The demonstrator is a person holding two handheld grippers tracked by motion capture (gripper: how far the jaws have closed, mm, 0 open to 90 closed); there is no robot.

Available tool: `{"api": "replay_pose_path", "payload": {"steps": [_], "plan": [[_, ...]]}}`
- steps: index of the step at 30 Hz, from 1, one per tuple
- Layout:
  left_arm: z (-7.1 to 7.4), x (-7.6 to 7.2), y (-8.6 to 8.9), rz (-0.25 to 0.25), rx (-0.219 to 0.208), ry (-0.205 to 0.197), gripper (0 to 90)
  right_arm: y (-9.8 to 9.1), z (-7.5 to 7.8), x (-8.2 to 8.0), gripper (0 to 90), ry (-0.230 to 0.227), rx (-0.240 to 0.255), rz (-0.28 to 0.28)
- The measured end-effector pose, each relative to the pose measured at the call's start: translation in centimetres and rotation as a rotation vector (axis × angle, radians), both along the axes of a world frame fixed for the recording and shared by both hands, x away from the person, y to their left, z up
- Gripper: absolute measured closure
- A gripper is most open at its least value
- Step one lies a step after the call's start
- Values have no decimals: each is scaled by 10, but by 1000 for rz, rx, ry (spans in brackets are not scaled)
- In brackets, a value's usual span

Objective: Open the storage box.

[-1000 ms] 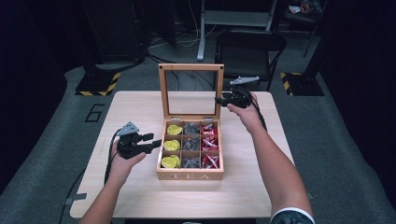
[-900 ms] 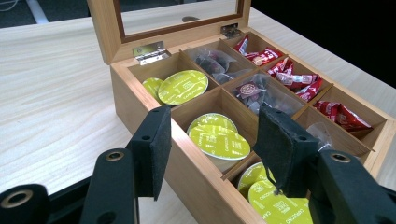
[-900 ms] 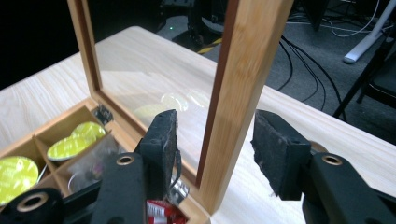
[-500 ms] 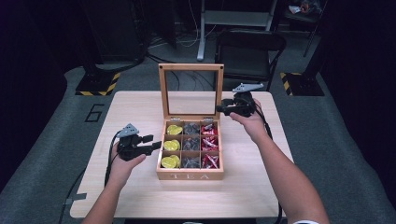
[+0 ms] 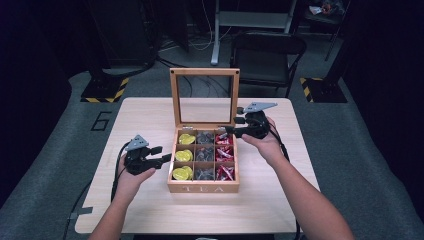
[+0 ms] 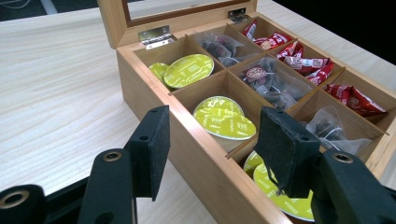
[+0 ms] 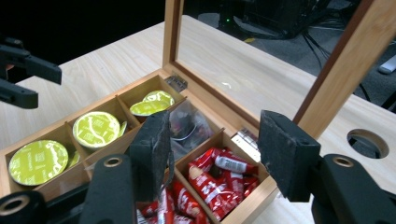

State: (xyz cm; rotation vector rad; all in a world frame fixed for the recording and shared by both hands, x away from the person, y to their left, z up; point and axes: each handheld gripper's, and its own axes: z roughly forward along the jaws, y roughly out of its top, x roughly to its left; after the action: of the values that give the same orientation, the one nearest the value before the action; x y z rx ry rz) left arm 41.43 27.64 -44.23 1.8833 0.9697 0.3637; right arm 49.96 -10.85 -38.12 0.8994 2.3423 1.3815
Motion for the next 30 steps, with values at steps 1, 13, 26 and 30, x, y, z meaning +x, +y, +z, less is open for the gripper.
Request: {"api": "replay_pose_path", "payload": {"steps": [1,13,26,30], "plan": [[0,0,1,1,2,1,447,1,-1,-2,436,-4,-3,5],[-2,-1,2,12,-5,6,443,9,-19,-34,469,-1,-34,58],[-4,-2,1,13,5,9,442,11,-38,-57,526,42,-27,75],[-4,-2,2,13,10,8,442,11,-44,-65,528,31,-60,79]]}}
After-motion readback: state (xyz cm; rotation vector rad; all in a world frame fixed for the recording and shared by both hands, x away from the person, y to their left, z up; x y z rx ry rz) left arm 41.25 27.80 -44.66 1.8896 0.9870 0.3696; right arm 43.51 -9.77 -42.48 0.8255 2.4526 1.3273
